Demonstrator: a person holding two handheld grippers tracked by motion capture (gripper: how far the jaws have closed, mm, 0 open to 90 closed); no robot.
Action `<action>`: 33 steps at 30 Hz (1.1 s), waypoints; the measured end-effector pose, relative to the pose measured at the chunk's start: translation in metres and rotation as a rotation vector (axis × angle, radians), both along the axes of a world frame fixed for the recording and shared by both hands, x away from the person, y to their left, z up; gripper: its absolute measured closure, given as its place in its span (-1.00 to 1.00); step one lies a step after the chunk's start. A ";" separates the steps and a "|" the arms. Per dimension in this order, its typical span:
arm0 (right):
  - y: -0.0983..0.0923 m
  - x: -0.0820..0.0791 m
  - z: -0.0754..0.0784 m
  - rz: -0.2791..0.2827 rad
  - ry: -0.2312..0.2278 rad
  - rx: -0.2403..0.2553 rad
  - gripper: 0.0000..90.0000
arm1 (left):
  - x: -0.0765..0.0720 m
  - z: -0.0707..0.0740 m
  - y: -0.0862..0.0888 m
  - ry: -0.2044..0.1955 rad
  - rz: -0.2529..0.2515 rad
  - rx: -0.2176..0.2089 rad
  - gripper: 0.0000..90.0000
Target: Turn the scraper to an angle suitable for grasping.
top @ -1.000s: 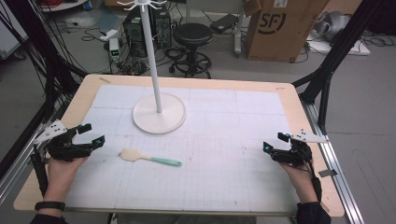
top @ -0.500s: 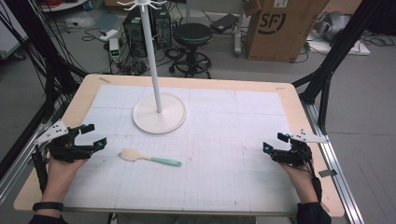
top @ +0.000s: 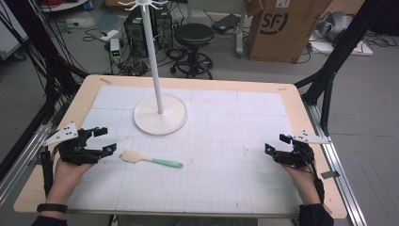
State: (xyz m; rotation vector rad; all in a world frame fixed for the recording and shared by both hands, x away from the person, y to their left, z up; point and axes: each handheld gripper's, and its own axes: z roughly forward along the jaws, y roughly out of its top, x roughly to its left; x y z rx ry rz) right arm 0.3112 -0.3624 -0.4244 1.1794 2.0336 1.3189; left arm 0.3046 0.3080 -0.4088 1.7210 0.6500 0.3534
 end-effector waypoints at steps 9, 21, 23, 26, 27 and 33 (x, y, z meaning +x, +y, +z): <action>-0.005 0.000 0.000 -0.017 0.006 0.006 -0.57 | -0.004 -0.007 -0.031 0.028 -0.170 0.033 0.40; -0.007 0.001 -0.001 -0.020 0.002 0.009 -0.57 | -0.011 -0.014 -0.096 0.048 -0.337 0.130 0.95; -0.007 0.001 -0.001 -0.020 0.003 0.012 -0.57 | -0.010 -0.015 -0.104 0.057 -0.352 0.146 0.99; -0.007 0.001 -0.001 -0.024 0.008 0.012 -0.57 | -0.007 -0.018 -0.116 0.077 -0.368 0.179 0.99; -0.008 0.001 -0.001 -0.023 0.003 0.009 -0.57 | -0.007 -0.020 -0.121 0.086 -0.375 0.194 0.99; -0.009 0.001 -0.001 -0.026 0.003 0.011 -0.57 | -0.005 -0.026 -0.146 0.117 -0.406 0.277 1.00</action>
